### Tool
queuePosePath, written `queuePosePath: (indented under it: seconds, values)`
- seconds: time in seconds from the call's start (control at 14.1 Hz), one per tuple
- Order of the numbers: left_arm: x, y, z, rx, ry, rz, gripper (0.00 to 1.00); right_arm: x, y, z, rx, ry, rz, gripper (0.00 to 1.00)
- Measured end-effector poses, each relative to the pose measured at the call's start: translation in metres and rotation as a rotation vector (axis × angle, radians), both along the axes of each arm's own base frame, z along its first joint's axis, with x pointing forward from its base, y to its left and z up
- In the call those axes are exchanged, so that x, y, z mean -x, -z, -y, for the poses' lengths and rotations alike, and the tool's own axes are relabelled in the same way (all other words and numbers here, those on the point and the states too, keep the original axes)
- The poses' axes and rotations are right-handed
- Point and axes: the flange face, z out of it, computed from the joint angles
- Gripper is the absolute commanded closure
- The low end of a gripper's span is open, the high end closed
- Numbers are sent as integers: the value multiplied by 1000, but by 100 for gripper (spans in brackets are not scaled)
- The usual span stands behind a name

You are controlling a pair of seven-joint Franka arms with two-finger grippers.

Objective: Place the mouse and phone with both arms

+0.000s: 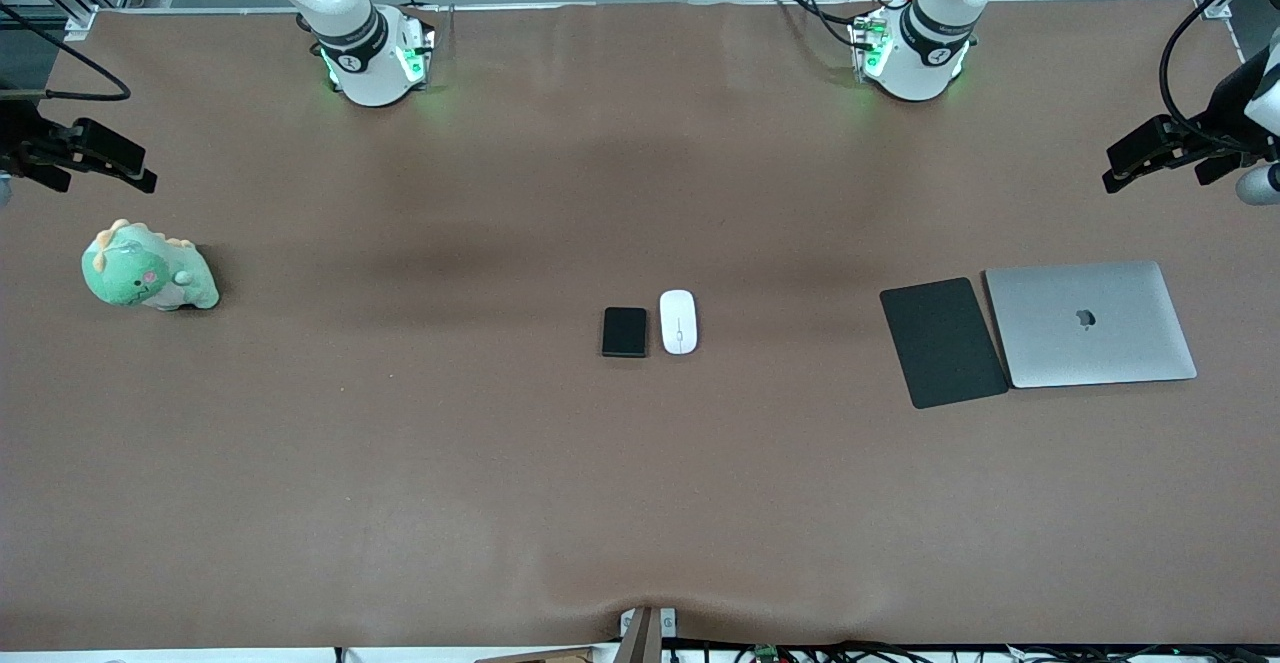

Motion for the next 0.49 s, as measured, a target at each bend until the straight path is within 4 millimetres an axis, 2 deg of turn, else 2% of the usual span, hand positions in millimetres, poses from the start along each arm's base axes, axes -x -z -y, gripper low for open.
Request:
queuePosePath:
  seconds: [0.35,0.49]
  values:
    - [0,1,1,0,1,-6,0,0,0,0,0,0,0,0]
    - [-3,7,3,-1,6,-20,0,0,0,0,0,0,0,0]
